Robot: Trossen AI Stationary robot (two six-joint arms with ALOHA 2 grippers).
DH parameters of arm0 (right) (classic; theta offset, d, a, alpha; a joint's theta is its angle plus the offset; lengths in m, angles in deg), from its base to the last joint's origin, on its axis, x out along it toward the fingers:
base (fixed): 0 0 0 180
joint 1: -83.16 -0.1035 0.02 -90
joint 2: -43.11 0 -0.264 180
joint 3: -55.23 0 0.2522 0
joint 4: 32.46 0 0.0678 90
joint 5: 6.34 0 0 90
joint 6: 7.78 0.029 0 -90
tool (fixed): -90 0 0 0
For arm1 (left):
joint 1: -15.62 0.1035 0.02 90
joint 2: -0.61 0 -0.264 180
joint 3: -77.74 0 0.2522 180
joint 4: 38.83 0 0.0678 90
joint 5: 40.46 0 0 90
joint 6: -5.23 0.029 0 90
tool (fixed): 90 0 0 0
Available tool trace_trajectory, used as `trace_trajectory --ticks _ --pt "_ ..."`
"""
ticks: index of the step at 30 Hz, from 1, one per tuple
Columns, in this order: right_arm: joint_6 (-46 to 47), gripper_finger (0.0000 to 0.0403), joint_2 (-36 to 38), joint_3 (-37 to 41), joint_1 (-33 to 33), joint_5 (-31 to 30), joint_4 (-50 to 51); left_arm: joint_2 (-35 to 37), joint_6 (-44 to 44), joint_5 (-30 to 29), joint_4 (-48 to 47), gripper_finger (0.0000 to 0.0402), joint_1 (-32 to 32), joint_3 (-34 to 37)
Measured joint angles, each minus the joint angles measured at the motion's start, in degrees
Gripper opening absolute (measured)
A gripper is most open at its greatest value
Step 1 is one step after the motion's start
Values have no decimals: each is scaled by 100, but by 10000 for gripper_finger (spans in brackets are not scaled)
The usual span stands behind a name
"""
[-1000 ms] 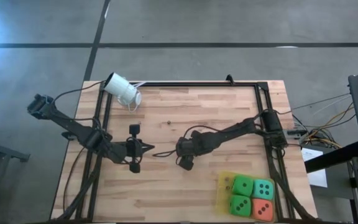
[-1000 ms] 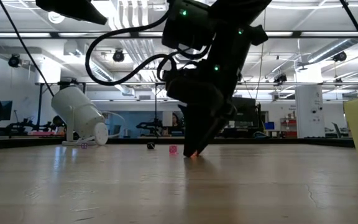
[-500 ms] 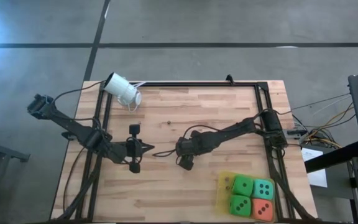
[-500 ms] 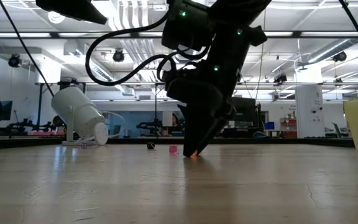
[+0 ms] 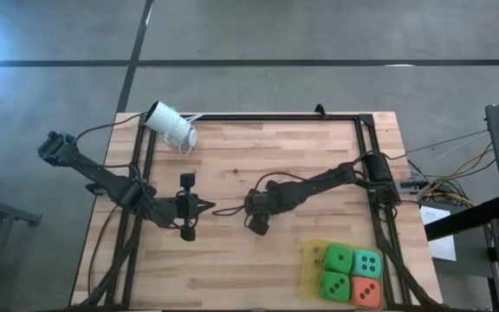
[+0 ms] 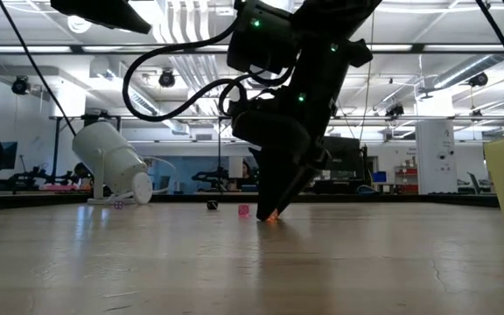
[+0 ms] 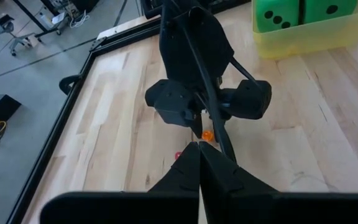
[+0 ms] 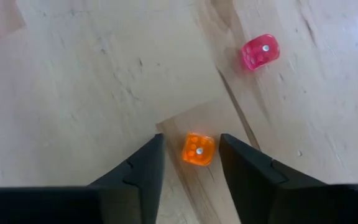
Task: Pick & Place Dice
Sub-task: Put the small orange die into the yellow bin
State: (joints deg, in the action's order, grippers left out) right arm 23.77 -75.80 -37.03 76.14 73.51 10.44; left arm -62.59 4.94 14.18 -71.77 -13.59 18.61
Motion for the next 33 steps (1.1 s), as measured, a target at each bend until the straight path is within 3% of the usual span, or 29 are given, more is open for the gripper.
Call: trace_trajectory --ticks 13,25,33 --pt "81 55 -4 4 39 -22 44 0 -20 2 0 2 0 -2" --pt "-24 57 53 11 37 -1 49 0 -22 2 -2 2 0 -2" --pt "-157 57 824 17 -96 -1 370 0 -25 61 -14 2 0 2"
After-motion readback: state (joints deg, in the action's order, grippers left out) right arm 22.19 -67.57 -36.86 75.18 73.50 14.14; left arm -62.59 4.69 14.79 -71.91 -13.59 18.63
